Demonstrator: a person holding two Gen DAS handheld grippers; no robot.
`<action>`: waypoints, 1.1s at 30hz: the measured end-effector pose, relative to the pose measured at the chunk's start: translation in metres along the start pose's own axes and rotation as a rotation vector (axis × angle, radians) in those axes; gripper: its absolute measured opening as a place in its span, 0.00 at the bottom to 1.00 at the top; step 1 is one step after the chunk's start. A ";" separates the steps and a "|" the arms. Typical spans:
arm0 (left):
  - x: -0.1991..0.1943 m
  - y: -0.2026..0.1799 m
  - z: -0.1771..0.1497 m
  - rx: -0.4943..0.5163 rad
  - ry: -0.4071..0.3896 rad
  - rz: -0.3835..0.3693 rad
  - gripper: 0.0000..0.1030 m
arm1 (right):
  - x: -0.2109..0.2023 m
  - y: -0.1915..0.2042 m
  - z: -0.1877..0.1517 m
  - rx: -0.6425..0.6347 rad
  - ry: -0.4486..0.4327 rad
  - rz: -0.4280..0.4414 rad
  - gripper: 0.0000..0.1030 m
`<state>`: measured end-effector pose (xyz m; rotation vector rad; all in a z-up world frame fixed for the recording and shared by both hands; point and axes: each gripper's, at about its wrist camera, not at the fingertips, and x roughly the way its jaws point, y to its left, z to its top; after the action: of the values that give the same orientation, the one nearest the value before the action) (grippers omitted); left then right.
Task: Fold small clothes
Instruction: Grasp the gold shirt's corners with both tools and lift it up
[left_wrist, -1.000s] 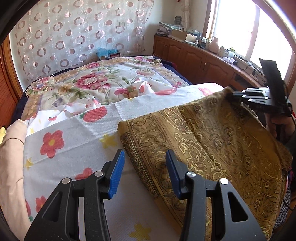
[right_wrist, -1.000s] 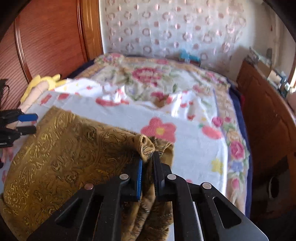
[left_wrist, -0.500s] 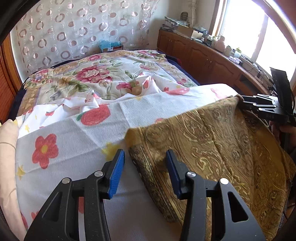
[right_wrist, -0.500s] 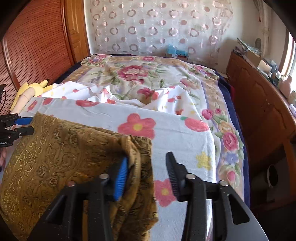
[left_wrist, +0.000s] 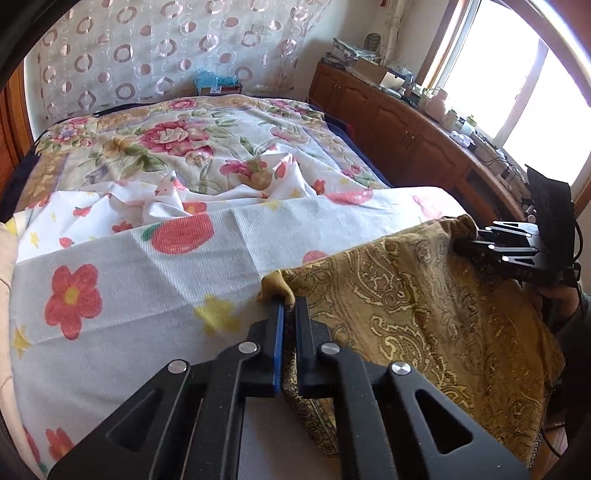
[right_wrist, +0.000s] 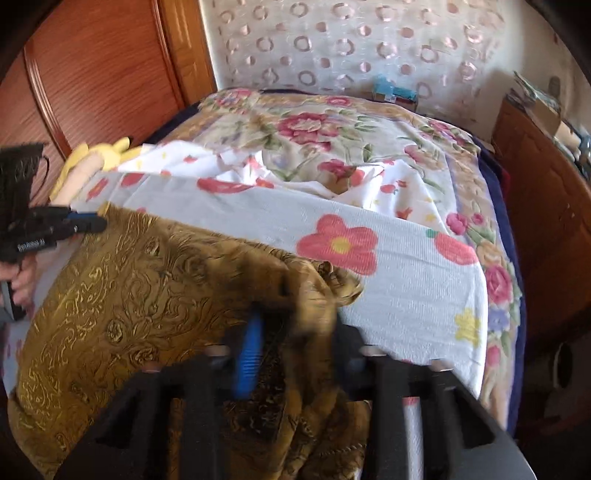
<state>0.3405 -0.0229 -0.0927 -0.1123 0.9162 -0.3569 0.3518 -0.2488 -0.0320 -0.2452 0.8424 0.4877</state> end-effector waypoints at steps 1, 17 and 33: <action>-0.010 -0.007 0.000 0.016 -0.029 -0.003 0.05 | -0.006 0.000 0.000 0.006 -0.008 0.006 0.11; -0.305 -0.103 -0.017 0.192 -0.629 0.054 0.04 | -0.306 0.097 -0.029 -0.049 -0.676 -0.067 0.08; -0.413 -0.092 -0.055 0.245 -0.794 0.121 0.04 | -0.421 0.164 -0.067 -0.201 -0.800 -0.007 0.07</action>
<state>0.0443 0.0386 0.2082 0.0308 0.0902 -0.2734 -0.0124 -0.2663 0.2424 -0.2110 0.0116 0.6029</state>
